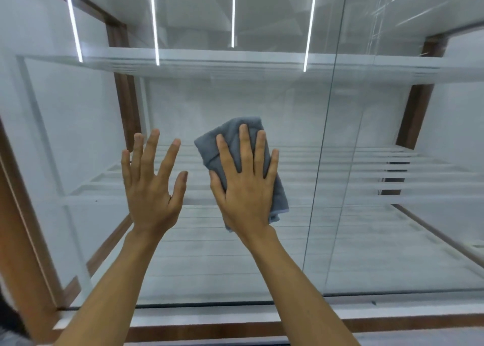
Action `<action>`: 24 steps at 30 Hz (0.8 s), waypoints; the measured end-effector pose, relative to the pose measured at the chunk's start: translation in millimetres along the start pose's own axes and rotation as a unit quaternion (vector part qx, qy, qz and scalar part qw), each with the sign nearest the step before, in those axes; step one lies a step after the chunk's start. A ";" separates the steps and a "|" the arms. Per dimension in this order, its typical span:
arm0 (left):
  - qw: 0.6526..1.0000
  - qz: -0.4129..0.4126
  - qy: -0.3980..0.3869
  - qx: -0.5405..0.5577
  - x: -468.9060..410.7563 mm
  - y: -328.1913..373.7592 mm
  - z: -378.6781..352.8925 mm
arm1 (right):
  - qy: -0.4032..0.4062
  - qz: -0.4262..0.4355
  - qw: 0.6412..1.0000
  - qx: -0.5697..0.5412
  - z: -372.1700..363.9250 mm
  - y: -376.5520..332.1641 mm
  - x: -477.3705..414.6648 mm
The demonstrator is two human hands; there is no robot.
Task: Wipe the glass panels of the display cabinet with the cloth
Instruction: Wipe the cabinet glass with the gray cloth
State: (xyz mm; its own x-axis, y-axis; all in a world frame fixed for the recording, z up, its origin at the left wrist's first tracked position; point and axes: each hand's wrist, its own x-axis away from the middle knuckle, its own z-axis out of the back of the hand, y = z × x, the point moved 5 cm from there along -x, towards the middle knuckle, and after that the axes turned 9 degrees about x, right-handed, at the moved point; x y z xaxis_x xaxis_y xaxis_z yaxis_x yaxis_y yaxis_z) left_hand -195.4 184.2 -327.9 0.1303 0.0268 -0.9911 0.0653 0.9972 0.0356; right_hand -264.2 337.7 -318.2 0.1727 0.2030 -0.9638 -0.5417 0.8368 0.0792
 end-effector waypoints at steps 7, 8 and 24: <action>1.000 -0.003 0.000 0.000 -1.0 -1.1 0.0 | 0.037 -0.112 0.993 0.011 16.6 78.8 -15.7; 1.000 -0.004 0.000 0.000 -1.0 -1.0 -0.1 | 0.043 -0.129 0.991 0.010 18.6 92.3 -14.7; 1.000 0.004 0.004 0.007 0.3 0.4 -0.5 | 0.010 -0.135 0.990 -0.033 3.1 61.2 50.5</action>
State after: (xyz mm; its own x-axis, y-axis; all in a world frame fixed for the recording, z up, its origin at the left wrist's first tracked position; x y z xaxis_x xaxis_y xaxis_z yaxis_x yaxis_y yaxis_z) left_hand -195.8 184.7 -328.2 0.1222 0.0346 -0.9919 0.0779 0.9960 0.0443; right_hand -286.1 400.8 -361.2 0.3037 -0.0346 -0.9521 -0.5298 0.8245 -0.1990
